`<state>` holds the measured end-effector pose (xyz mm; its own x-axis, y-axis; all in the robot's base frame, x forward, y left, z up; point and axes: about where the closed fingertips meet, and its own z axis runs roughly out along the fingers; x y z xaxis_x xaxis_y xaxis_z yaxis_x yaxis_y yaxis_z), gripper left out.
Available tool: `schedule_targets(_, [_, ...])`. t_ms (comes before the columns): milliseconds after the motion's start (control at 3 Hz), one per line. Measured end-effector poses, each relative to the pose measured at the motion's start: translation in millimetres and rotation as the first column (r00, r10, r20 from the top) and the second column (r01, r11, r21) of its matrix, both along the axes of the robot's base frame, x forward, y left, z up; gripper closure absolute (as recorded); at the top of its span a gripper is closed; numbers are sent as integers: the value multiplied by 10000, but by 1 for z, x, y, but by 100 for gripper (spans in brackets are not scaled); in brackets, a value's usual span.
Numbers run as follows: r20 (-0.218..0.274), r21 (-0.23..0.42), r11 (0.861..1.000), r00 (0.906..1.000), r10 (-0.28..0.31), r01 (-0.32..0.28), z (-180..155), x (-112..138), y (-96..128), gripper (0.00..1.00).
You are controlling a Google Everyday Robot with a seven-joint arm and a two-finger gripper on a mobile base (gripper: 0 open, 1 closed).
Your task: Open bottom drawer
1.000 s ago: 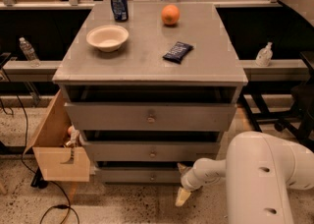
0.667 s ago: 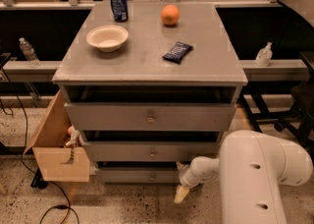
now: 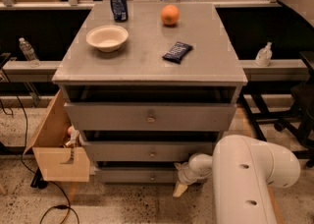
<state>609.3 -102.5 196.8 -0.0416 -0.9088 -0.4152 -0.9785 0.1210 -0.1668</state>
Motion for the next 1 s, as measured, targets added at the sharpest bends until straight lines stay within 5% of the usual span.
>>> schedule_targets(1000, [-290, 46, 10000, 9996, -19, 21, -11, 7, -2, 88])
